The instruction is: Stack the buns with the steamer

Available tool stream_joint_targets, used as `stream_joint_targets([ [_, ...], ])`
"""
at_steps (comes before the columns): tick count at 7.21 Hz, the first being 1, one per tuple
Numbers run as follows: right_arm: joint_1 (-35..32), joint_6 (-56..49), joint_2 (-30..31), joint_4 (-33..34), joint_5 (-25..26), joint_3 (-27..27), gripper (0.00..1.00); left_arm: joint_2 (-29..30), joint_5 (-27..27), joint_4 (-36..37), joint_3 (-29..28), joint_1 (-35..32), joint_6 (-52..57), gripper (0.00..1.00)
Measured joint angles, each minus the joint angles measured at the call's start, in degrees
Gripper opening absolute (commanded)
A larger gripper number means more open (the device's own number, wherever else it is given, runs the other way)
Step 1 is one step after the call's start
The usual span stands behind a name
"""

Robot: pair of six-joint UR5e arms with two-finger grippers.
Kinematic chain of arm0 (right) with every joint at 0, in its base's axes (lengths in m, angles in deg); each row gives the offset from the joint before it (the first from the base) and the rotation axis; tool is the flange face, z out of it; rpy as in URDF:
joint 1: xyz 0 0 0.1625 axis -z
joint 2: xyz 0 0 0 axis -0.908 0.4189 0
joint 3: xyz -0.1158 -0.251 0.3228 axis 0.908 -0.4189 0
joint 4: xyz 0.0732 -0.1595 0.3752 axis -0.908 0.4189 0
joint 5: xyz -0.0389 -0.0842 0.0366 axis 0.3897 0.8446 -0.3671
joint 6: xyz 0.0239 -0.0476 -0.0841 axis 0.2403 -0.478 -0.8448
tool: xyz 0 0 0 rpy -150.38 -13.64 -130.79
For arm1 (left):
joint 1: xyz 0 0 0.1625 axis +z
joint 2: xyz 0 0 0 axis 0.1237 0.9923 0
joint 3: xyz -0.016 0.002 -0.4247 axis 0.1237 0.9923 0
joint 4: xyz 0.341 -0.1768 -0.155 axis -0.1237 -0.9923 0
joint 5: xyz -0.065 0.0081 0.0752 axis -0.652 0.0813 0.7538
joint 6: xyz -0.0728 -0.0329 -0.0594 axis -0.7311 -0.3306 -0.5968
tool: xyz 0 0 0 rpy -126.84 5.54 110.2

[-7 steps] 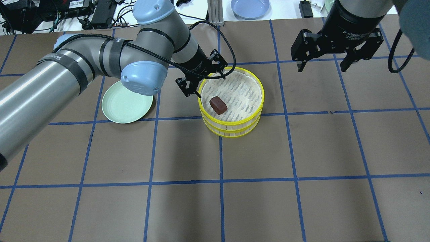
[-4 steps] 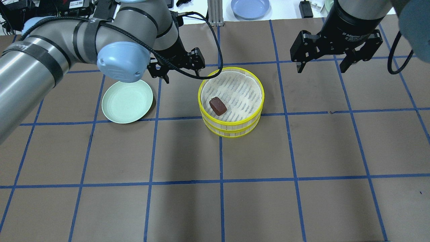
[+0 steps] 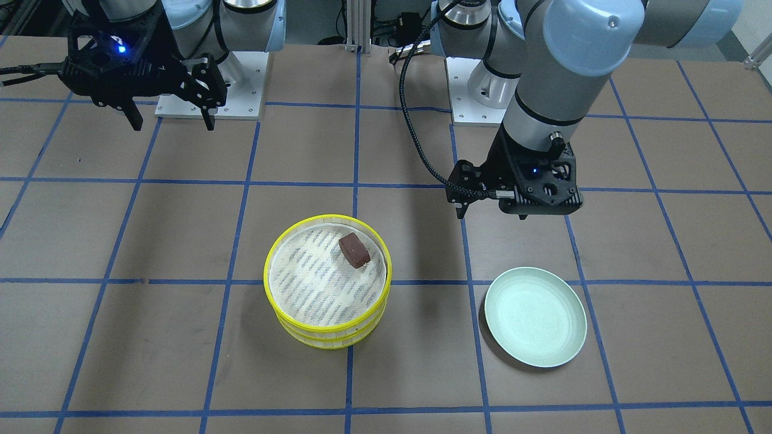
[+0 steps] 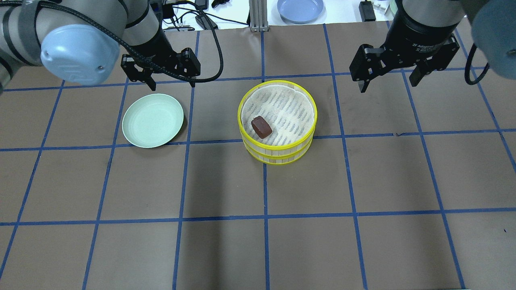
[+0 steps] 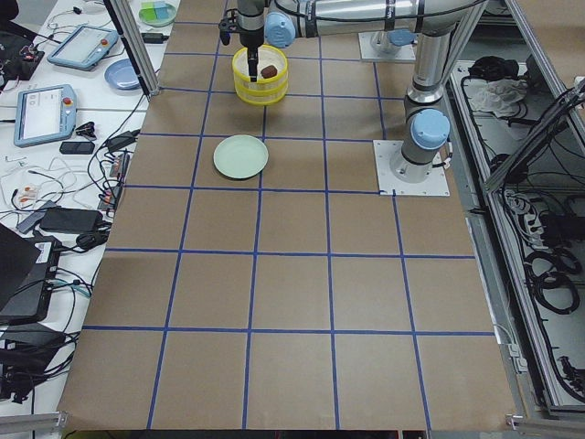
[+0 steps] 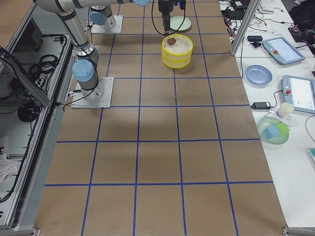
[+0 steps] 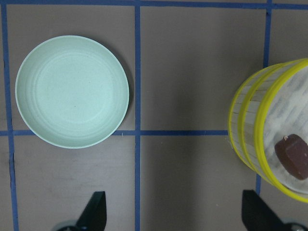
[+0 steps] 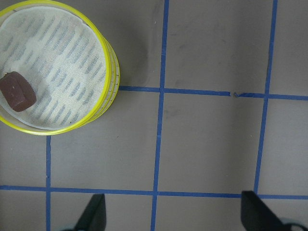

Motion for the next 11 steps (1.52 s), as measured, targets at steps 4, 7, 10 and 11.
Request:
stream_joint_targets([
  [4, 0.0, -0.23, -0.03, 0.04, -0.37, 0.01, 0.99, -5.91, 0.08, -4.14, 2.23, 4.82, 5.76, 1.0],
  [7, 0.02, -0.16, -0.03, 0.04, -0.39, 0.01, 0.99, -6.53, 0.08, -4.72, 2.95, 6.4, 6.26, 1.0],
  [10, 0.0, -0.15, 0.04, 0.06, -0.36, 0.01, 1.0, -6.66, 0.09, -4.61, 3.95, 6.5, 6.29, 1.0],
  [11, 0.0, -0.15, 0.05, 0.08, -0.34, 0.0, 1.0, -6.69, 0.11, -4.67, 4.07, 6.56, 6.29, 1.0],
])
